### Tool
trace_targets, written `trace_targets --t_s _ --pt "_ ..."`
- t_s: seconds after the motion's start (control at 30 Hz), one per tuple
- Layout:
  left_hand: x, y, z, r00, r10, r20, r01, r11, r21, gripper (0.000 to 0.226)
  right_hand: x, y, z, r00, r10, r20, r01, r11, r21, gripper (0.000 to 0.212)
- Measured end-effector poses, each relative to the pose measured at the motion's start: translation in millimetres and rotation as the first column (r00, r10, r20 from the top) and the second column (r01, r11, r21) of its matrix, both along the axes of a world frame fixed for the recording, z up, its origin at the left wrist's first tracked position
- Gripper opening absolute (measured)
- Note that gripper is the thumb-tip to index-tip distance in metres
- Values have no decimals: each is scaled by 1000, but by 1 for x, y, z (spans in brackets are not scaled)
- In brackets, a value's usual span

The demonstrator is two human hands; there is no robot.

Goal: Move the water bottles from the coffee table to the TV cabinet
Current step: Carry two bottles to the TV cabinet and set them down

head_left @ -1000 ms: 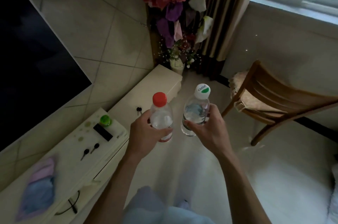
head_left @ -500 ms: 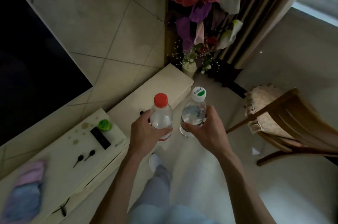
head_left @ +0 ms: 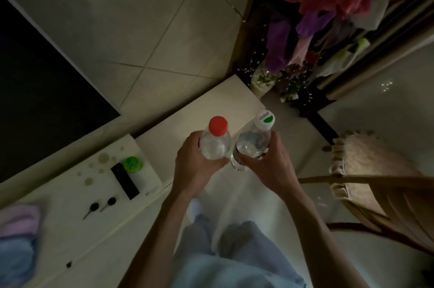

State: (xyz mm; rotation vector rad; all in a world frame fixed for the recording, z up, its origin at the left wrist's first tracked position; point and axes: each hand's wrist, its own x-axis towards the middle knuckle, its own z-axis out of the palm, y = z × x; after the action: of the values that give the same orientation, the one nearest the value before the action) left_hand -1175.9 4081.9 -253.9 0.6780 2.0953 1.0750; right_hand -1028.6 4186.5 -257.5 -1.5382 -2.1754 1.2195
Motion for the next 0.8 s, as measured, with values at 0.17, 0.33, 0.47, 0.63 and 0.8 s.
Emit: trace_targets --t_s 0.17,0.33,0.47,0.63,0.8 --pt "-14 13 -39 994 98 55 -94 993 -72 74 -27 17 -38 990 132 46 -132 991 9 79" --pt "-18 26 -94 975 198 101 -181 970 -160 69 -48 38 -92 978 200 64 -196 978 -66 78" --pt "-29 41 -151 962 250 109 -221 949 -224 68 -65 60 -145 953 286 104 -275 955 -108 78" --pt "-42 64 -227 944 311 109 -277 927 -252 69 -87 96 -221 935 343 85 -328 932 -154 73" --pt "-57 93 -316 932 355 73 -323 906 -275 70 -114 134 -308 926 373 63 -361 921 -149 68"
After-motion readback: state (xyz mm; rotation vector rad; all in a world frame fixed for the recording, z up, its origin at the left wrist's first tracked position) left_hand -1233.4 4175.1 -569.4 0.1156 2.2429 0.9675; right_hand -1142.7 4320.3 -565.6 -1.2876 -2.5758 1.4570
